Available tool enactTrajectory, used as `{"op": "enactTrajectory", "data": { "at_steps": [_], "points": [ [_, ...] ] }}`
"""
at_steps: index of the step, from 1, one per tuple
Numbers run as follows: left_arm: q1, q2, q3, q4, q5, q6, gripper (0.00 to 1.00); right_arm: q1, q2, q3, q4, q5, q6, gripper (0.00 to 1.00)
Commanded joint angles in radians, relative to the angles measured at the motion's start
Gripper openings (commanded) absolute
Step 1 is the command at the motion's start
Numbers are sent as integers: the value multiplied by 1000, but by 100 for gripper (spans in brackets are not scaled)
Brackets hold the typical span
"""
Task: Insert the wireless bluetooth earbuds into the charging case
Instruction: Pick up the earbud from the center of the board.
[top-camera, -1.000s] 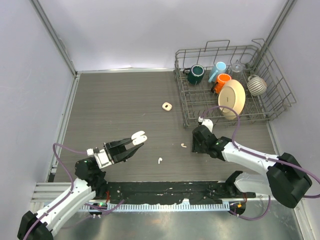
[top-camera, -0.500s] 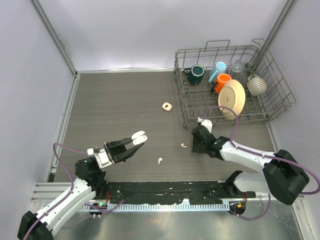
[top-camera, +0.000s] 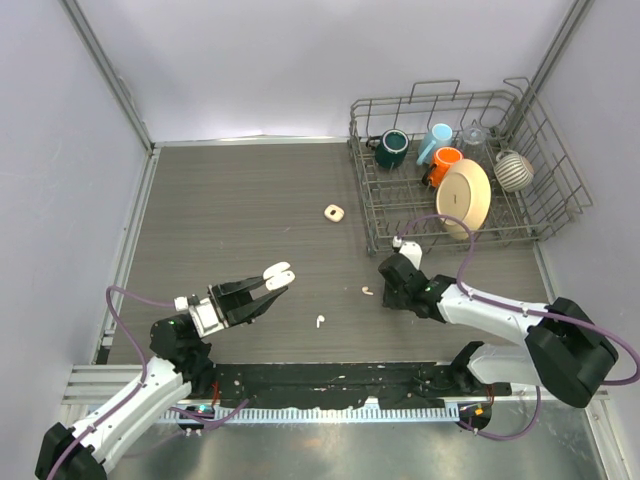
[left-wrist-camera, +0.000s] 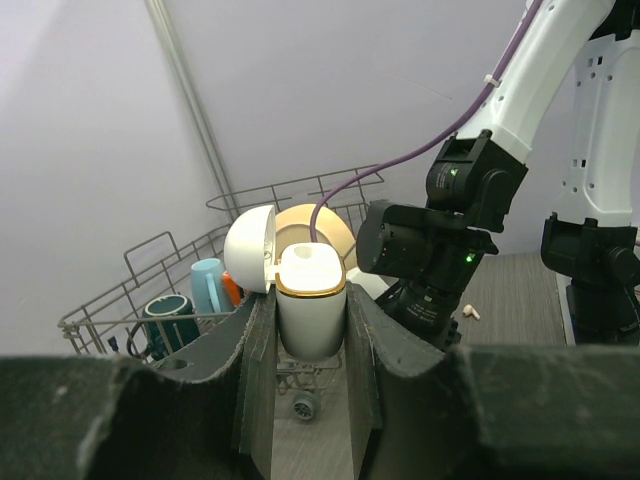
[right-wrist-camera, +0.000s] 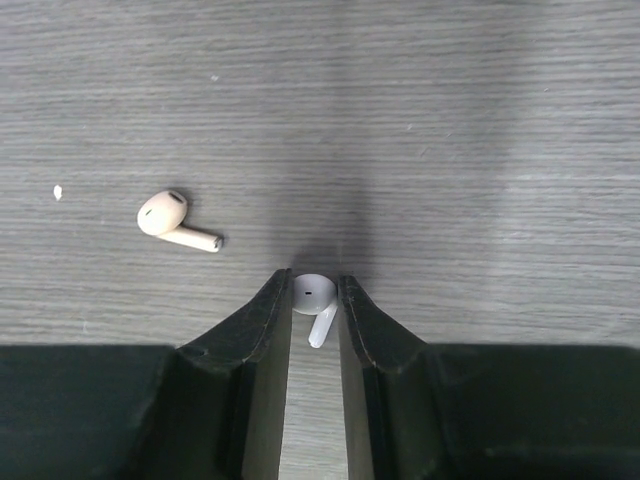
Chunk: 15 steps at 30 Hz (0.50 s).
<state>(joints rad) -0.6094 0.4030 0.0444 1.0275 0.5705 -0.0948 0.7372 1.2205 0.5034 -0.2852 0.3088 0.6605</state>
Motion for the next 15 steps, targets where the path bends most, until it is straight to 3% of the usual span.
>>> {"op": "enactTrajectory", "data": {
  "at_steps": [1,7,10,15],
  "points": [
    [-4,-10,-17,25,0,18,0,65,7,3,-18,42,108,22],
    [-4,-27,-18,8,3,18,0,194,20,35,-111,143,240,23],
    [-4,-36,-18,-4,2,21,0,218,20,44,-131,153,272,31],
    [-4,-56,-21,-26,2,26,0,222,20,70,-124,164,179,44]
  ]
}}
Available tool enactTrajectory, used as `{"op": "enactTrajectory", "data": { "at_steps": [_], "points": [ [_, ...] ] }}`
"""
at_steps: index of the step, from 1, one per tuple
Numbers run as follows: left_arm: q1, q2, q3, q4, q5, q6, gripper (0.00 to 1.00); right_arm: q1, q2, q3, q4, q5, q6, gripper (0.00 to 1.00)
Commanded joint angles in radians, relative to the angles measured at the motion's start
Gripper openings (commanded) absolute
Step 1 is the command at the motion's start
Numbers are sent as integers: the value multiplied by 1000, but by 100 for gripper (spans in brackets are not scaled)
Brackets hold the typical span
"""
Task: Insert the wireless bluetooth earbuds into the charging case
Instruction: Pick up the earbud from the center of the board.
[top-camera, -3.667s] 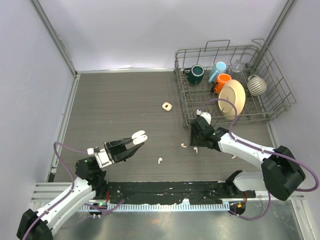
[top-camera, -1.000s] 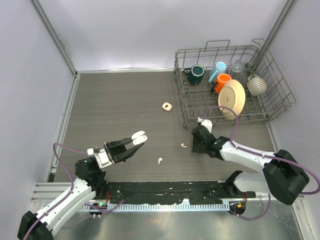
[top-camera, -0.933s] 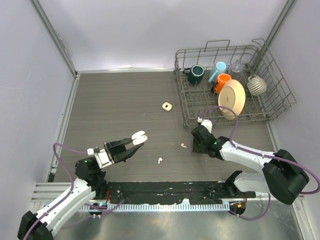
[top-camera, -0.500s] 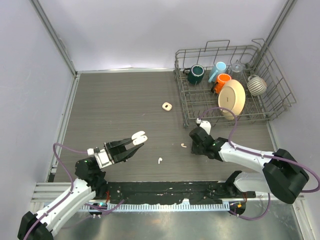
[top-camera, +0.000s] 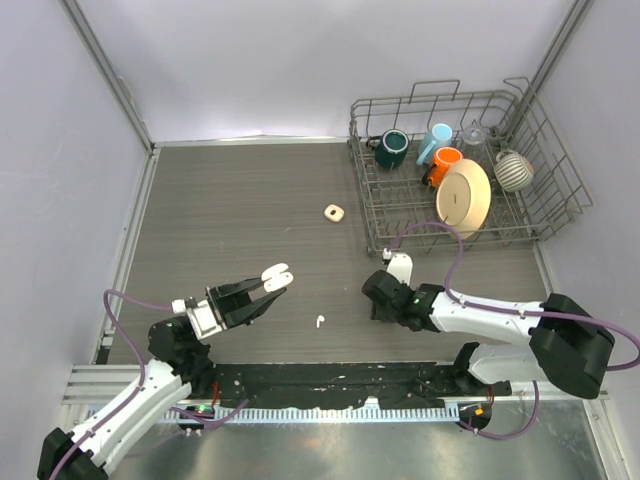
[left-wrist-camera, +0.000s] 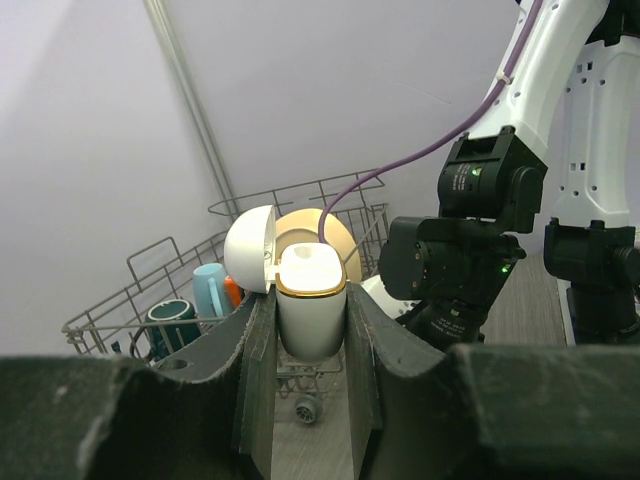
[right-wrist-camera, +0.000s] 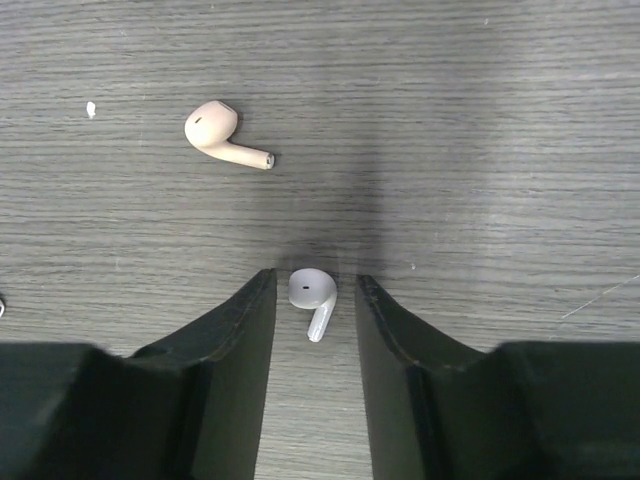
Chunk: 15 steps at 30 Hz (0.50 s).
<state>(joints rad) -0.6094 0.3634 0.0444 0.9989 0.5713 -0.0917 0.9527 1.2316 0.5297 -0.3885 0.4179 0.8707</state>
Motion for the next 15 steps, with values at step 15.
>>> {"op": "enactTrajectory", "data": {
  "at_steps": [15],
  "points": [
    [-4,-29,-18,-14,7,24,0,6,65,89,16,-10,-268,47]
  ]
}}
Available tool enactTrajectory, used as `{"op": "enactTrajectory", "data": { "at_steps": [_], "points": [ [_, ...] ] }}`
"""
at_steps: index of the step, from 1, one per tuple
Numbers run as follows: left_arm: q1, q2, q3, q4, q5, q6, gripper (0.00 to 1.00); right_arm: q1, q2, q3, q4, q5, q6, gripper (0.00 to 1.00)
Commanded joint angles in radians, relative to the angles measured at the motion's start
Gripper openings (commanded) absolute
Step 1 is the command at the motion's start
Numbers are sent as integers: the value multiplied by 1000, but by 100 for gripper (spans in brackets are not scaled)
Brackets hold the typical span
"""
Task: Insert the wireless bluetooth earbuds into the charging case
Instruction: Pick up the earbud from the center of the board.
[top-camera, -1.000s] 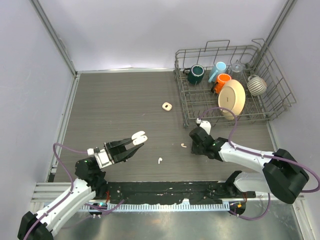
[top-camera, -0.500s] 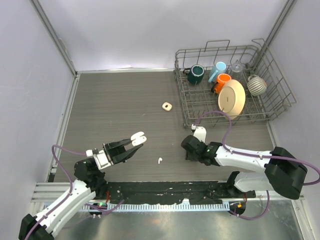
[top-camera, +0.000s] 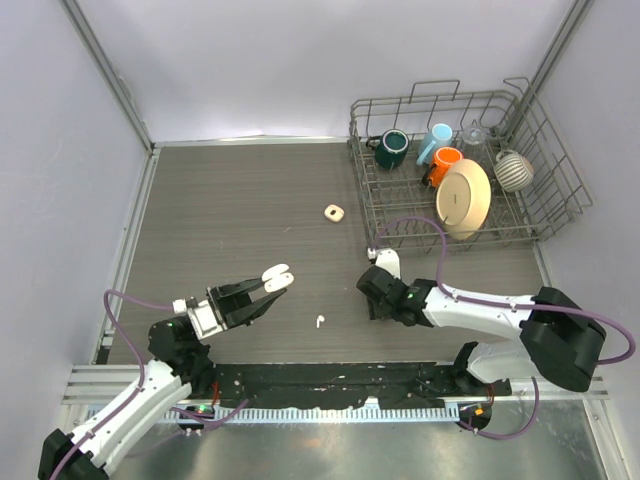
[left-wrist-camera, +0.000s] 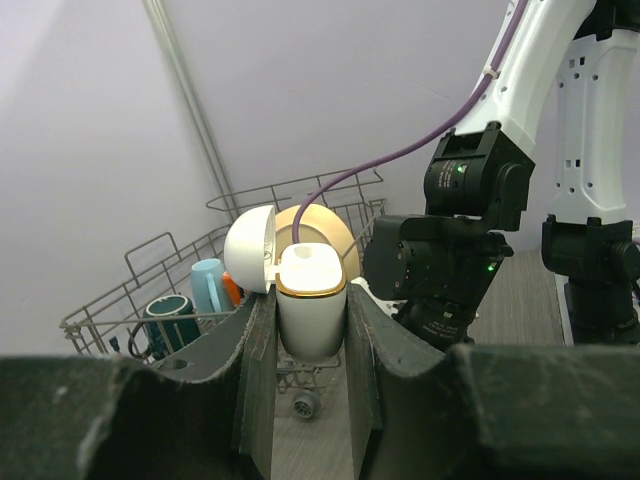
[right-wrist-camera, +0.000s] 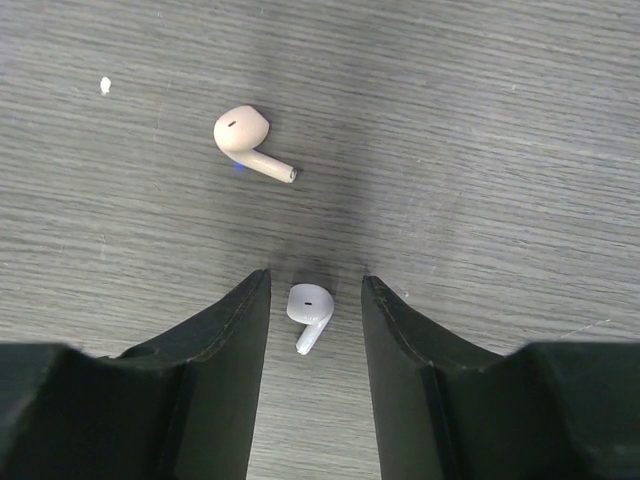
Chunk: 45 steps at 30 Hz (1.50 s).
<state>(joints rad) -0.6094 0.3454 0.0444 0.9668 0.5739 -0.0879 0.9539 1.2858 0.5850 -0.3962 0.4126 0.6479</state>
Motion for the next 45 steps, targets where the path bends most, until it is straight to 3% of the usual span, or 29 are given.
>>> {"op": "enactTrajectory", "data": {
  "at_steps": [1,11,18,35,45],
  "points": [
    [-4,-11,-18,16,6,20,0,5,12,29,23,-9,-44,45],
    [-4,-5,-15,16,12,22,0,5,32,26,42,-1,-45,42],
    [-4,-5,-14,16,9,25,0,5,47,44,25,11,-22,35],
    [-4,12,-9,24,7,27,0,5,4,49,-21,9,-1,38],
    [-4,9,-11,24,11,24,0,5,32,50,-12,-6,1,34]
  ]
}}
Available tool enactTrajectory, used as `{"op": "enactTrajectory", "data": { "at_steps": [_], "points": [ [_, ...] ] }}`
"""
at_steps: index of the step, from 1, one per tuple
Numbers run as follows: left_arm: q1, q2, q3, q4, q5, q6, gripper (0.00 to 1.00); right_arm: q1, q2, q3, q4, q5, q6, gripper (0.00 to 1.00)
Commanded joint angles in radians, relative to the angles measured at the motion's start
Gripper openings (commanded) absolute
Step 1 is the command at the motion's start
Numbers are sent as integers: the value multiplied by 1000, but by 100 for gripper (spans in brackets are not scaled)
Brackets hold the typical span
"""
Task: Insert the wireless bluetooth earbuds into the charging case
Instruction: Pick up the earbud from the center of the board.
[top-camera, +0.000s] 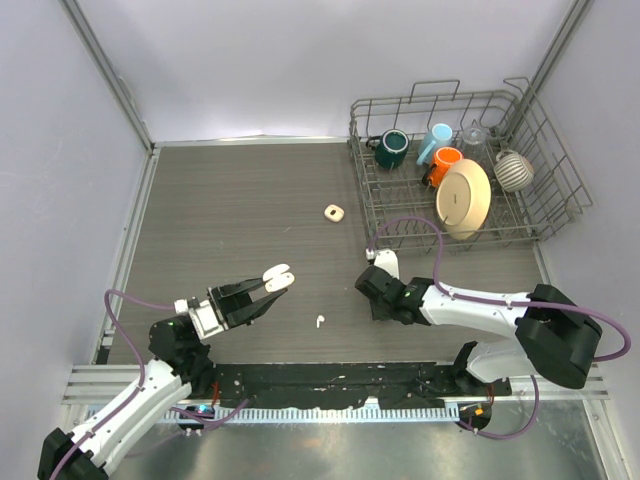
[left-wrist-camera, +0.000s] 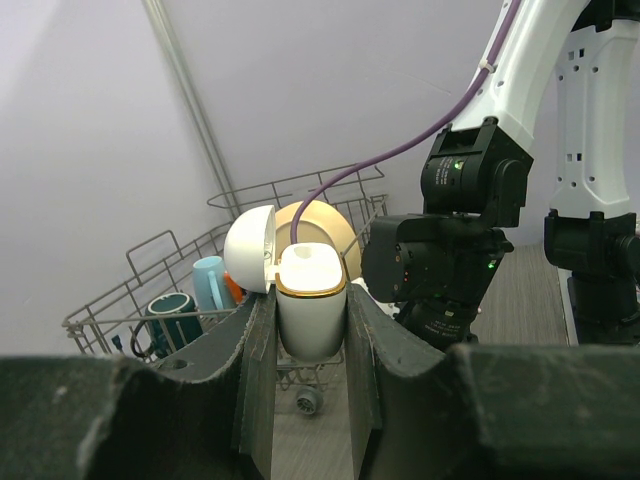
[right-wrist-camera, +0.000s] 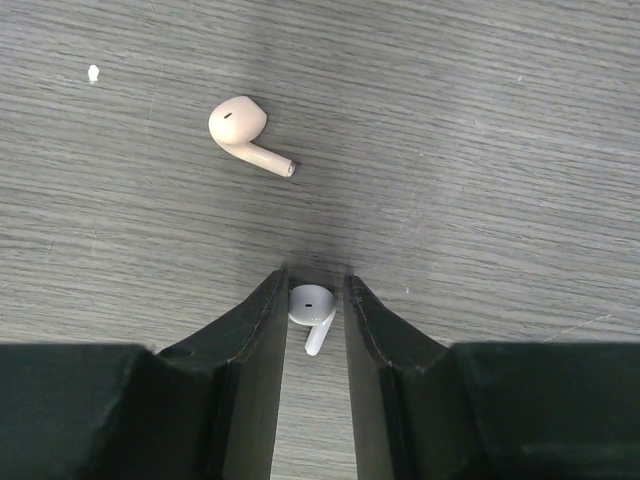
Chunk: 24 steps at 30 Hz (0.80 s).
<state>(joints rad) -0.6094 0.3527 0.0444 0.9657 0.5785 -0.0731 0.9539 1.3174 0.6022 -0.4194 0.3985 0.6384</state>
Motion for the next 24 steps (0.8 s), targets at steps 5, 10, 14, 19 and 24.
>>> {"op": "enactTrajectory", "data": {
  "at_steps": [5,10,14,19,24],
  "points": [
    [-4,-1,-12,24,6,9,0,3,6,31,14,10,7,30],
    [-4,-4,-14,22,4,9,0,2,17,39,-15,46,61,28],
    [-4,-4,-15,22,4,7,0,-3,57,54,-41,57,150,27],
    [-4,-12,-15,16,3,7,0,-1,80,70,-33,45,170,34],
    [-4,-24,-18,4,0,10,0,-3,48,62,-25,43,144,46]
  ]
}}
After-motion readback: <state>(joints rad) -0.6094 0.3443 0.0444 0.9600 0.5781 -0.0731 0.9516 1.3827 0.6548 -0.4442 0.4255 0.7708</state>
